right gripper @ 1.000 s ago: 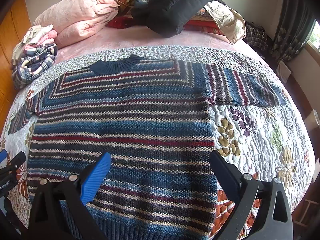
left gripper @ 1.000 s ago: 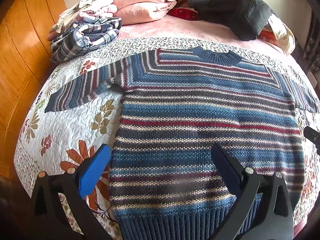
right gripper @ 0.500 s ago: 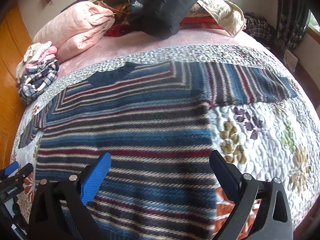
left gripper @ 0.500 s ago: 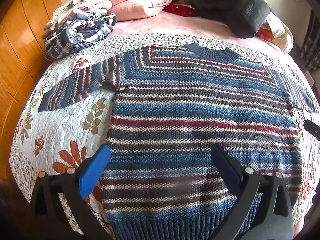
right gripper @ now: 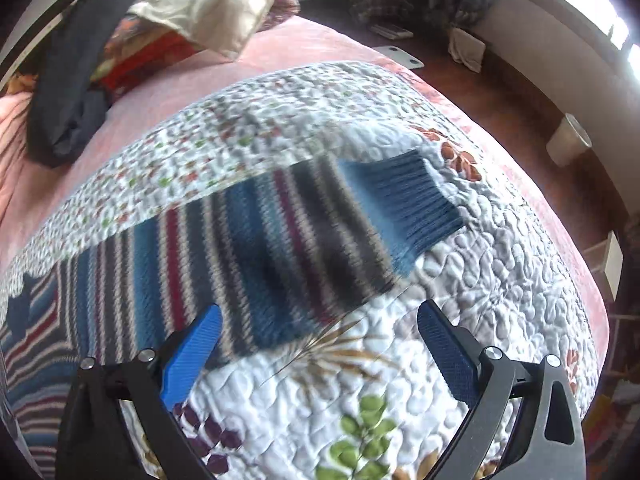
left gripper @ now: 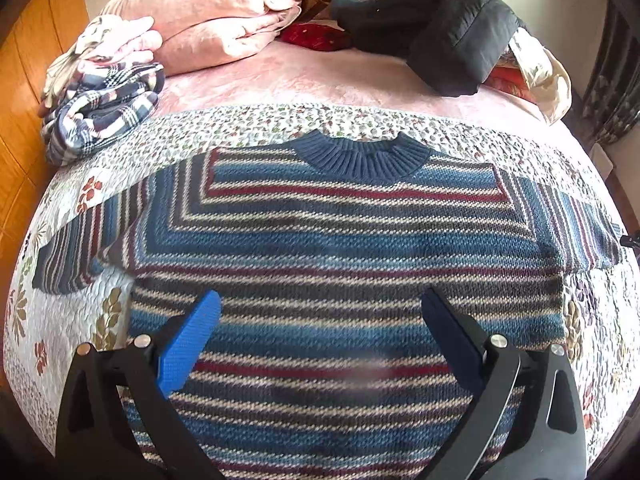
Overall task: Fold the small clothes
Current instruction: 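Grasp the sweater's ribbed sleeve cuff with the right tool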
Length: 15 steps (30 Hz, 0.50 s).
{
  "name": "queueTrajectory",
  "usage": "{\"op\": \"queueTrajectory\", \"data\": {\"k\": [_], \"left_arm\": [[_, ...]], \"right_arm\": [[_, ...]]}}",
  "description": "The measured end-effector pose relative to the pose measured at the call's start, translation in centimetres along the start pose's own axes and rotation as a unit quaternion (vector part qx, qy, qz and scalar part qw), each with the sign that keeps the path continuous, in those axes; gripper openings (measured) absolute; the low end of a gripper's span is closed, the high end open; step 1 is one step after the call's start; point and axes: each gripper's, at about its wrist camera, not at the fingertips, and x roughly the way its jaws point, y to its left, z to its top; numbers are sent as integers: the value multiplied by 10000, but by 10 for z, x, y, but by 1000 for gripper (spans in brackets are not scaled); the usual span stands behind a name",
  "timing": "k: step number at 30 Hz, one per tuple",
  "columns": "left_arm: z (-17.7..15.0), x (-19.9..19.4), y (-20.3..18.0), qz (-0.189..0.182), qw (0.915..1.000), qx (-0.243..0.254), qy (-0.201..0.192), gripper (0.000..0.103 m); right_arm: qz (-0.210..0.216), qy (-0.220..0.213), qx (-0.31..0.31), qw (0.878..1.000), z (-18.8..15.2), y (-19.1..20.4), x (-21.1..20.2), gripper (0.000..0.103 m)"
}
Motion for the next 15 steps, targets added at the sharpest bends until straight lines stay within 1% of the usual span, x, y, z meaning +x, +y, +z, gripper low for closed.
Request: {"op": "queueTrajectory", "data": {"k": [3,7,12,14,15], "left_arm": [[7,7,-18,0,10000,91,-23,100],[4,15,-31,3,9997,231,-10,100],[0,31,-40,59,9995,262,135,100],[-1,36,-42,66,9995,242,169,100],[-1,38,-43,72,9995,239,175,100]], "right_arm": [[-74,244,259,9993,20,-28,28,96],[26,462,411,9981,30,-47,54,94],[326,641,657,9952,35,-65,74,92],[485,749,746,9932,36,-69,82,84],[536,801,806,9921,38,-70,86,83]]}}
